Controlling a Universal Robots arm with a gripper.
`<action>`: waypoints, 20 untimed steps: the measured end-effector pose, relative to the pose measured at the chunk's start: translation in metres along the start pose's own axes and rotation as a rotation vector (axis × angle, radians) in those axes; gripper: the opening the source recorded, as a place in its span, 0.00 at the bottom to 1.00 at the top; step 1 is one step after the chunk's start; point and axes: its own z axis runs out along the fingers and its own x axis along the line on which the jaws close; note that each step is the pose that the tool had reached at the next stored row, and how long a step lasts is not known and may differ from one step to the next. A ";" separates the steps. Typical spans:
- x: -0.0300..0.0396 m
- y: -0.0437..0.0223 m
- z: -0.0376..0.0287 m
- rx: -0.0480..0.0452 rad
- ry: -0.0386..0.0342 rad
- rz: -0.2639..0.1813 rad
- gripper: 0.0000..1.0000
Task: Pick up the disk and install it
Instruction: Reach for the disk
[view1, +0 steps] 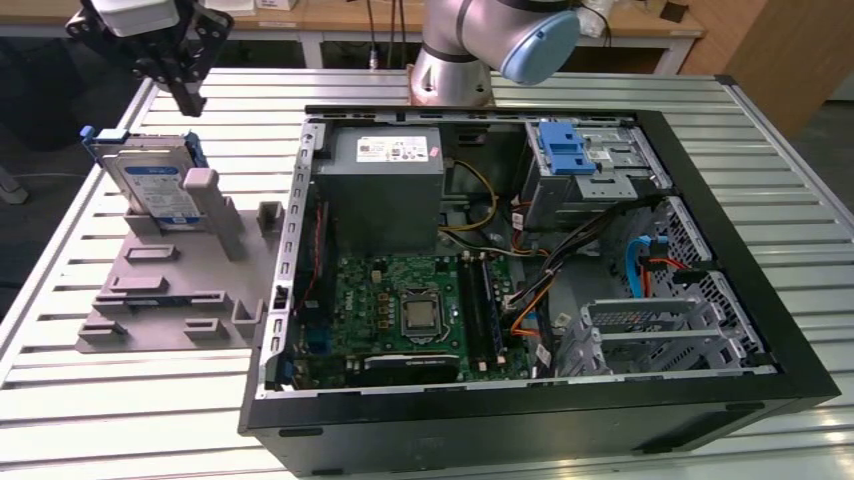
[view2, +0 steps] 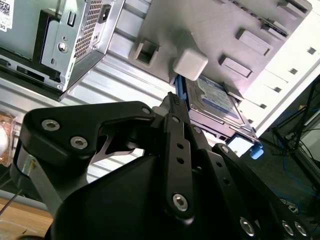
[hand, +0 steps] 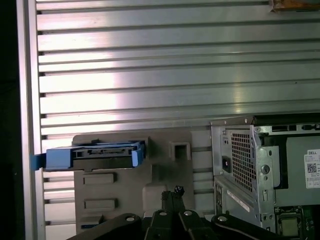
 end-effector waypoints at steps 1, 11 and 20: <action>0.0003 0.0000 0.0000 0.0000 0.0000 0.000 0.11; 0.0029 -0.0002 0.0000 0.0000 0.0000 0.000 0.11; 0.0065 -0.0005 0.0001 0.0000 0.0000 0.000 0.11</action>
